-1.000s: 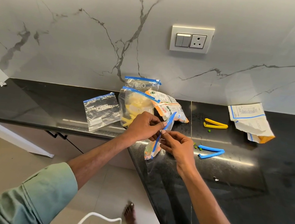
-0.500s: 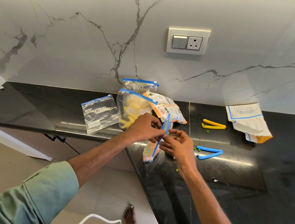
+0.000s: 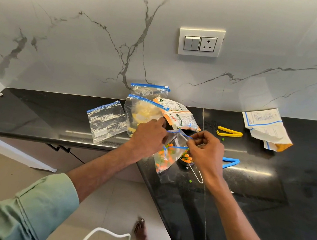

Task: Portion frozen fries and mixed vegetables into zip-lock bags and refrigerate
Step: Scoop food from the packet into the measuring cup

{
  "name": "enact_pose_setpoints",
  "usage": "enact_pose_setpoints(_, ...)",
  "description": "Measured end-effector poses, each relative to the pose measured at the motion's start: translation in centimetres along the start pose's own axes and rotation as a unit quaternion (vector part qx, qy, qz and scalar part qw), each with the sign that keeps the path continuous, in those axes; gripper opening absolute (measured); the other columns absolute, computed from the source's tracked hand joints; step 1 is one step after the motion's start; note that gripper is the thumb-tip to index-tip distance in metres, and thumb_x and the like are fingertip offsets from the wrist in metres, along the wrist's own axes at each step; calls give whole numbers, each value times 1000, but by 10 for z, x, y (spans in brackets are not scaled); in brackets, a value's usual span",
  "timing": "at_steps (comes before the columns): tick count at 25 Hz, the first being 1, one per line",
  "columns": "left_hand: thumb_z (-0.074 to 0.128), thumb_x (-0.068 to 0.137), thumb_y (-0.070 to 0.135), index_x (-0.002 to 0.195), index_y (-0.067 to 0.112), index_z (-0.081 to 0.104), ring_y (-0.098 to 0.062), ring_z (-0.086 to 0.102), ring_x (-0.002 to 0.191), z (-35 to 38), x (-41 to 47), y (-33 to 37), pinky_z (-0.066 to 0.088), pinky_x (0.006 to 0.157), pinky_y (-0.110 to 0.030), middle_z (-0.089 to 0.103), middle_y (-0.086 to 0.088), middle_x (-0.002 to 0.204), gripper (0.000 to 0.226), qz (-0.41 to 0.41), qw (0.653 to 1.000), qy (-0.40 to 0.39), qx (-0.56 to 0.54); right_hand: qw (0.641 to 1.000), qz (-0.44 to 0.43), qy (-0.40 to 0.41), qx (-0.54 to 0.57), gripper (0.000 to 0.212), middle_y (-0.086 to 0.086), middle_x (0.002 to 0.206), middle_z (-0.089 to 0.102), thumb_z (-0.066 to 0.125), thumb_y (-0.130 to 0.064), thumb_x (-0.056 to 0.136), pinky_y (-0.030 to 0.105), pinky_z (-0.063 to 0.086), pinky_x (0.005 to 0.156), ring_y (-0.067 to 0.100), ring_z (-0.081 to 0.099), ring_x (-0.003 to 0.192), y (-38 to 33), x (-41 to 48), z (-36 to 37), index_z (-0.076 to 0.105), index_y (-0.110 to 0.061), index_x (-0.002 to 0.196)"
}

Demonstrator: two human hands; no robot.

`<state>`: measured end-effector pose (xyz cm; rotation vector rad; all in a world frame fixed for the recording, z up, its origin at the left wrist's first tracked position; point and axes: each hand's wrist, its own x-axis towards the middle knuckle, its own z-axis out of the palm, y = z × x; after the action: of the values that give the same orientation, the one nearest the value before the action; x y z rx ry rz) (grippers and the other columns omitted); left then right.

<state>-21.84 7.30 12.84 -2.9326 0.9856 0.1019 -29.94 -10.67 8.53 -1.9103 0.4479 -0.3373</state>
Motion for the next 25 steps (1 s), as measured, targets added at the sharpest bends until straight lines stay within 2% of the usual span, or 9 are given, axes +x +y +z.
enact_pose_setpoints(4, 69, 79, 37, 143, 30, 54, -24, 62, 110, 0, 1, 4, 56, 88, -42, 60, -2, 121, 66, -42, 988, -47, -143, 997, -80, -14, -4, 13, -10, 76, 69, 82, -23, 89, 30, 60, 61, 10, 66, 66, -8, -11, -3, 71, -20, 94)
enact_pose_setpoints(7, 84, 70, 24, 144, 24, 53, -25, 57, 117, -3, 0, 13, 52, 94, -40, 59, -6, 125, 81, -31, 983, -55, -174, 999, -42, -3, 3, 30, -13, 83, 71, 78, -52, 89, 21, 55, 60, 6, 68, 72, -2, -14, -7, 68, -25, 99)
enact_pose_setpoints(9, 86, 66, 18, 145, 22, 53, -24, 57, 120, -4, 0, 17, 53, 94, -41, 55, -5, 132, 86, -14, 981, -43, -188, 991, 26, -3, -131, 45, -13, 95, 72, 64, -68, 91, 25, 52, 62, 6, 69, 83, 14, -13, -8, 64, -26, 109)
enact_pose_setpoints(12, 78, 70, 5, 153, 29, 44, -21, 55, 116, 2, 1, 21, 56, 82, -36, 42, -3, 140, 93, 3, 978, -35, -207, 907, 164, -86, -379, 60, 5, 120, 70, 50, -68, 99, 35, 45, 74, 26, 68, 106, 52, -14, -6, 57, -17, 128)
enact_pose_setpoints(14, 72, 78, 1, 149, 36, 49, -22, 47, 123, 7, 0, 27, 54, 87, -35, 33, -4, 146, 83, 16, 983, -42, -176, 867, 228, -153, -417, 58, 9, 120, 69, 44, -66, 103, 38, 47, 81, 28, 65, 102, 78, -15, -1, 59, -14, 122)
enact_pose_setpoints(16, 67, 85, 3, 144, 39, 55, -26, 39, 133, 12, 1, 32, 49, 101, -39, 29, -6, 153, 70, 19, 988, -43, -144, 880, 269, -185, -346, 55, 5, 106, 73, 41, -64, 104, 37, 54, 79, 21, 67, 89, 99, -12, 5, 62, -13, 112)
enact_pose_setpoints(19, 68, 90, 24, 146, 33, 52, -28, 38, 135, 18, 3, 37, 50, 101, -42, 29, -7, 152, 59, -1, 987, -41, -155, 933, 310, -170, -63, 44, 1, 75, 71, 46, -46, 110, 29, 55, 55, 12, 62, 58, 114, -9, 12, 69, -8, 107)
enact_pose_setpoints(21, 78, 83, 39, 148, 26, 47, -26, 37, 138, 23, 4, 38, 50, 99, -45, 26, -4, 155, 74, -5, 987, -41, -157, 940, 310, -134, 38, 36, 2, 67, 61, 44, -32, 112, 22, 42, 47, 8, 50, 51, 111, -13, 13, 70, -7, 106)
enact_pose_setpoints(25, 91, 67, 46, 145, 18, 44, -23, 48, 131, 25, 5, 36, 52, 93, -45, 28, 3, 153, 94, -18, 986, -21, -167, 952, 286, -50, 95, 36, -5, 58, 46, 44, -29, 112, 21, 29, 46, 6, 37, 50, 95, -18, 10, 73, -10, 98)
